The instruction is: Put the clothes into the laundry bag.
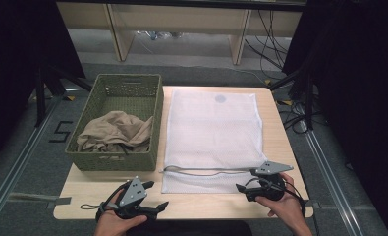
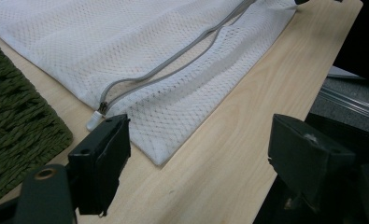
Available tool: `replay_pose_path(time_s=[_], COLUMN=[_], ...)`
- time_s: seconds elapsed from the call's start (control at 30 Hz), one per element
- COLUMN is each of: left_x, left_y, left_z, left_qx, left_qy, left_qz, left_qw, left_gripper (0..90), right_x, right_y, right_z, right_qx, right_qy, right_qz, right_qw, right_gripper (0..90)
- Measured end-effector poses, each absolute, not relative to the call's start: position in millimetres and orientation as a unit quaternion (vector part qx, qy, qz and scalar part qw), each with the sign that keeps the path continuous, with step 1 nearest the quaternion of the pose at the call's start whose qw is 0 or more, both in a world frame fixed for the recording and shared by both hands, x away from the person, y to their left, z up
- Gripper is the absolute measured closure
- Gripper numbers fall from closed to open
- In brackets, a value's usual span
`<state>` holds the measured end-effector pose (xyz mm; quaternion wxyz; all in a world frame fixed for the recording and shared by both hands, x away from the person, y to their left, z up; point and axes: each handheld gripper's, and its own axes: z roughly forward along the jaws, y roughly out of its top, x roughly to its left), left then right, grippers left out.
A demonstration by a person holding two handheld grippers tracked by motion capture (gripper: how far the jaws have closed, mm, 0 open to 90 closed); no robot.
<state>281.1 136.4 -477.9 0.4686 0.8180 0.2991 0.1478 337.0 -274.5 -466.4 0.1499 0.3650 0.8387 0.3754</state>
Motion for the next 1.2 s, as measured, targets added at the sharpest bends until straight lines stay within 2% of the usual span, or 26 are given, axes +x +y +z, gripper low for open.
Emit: replay_pose_path(time_s=[0.5,0.57,0.77,0.8,1.07,1.13,1.2], left_x=[281,281,281,281,284,283,283], left_y=[135,135,135,135,135,133,133], left_z=[-478,-478,-478,-478,-478,-478,-478], left_qx=[0.815,0.816,0.819,0.817,0.825,0.82,0.822], left_qy=[0.305,0.304,0.304,0.305,0.288,0.299,0.297], left_qz=[0.144,0.145,0.149,0.147,0.151,0.145,0.147], left_qw=[0.471,0.47,0.463,0.466,0.463,0.466,0.463], left_gripper=[20.6,20.6,20.6,20.6,20.6,20.6,20.6], right_x=[338,340,342,345,365,368,372], right_y=[-275,-277,-279,-280,-295,-295,-296], right_z=[-467,-467,-468,-469,-475,-477,-479], right_qx=[0.371,0.362,0.362,0.358,0.369,0.388,0.37], right_qy=[0.841,0.844,0.849,0.855,0.861,0.858,0.867], right_qz=[0.362,0.358,0.336,0.314,0.243,0.231,0.213], right_qw=[0.152,0.171,0.187,0.204,0.25,0.245,0.258], right_gripper=[23.3,23.5,25.3,26.6,30.3,30.9,31.3])
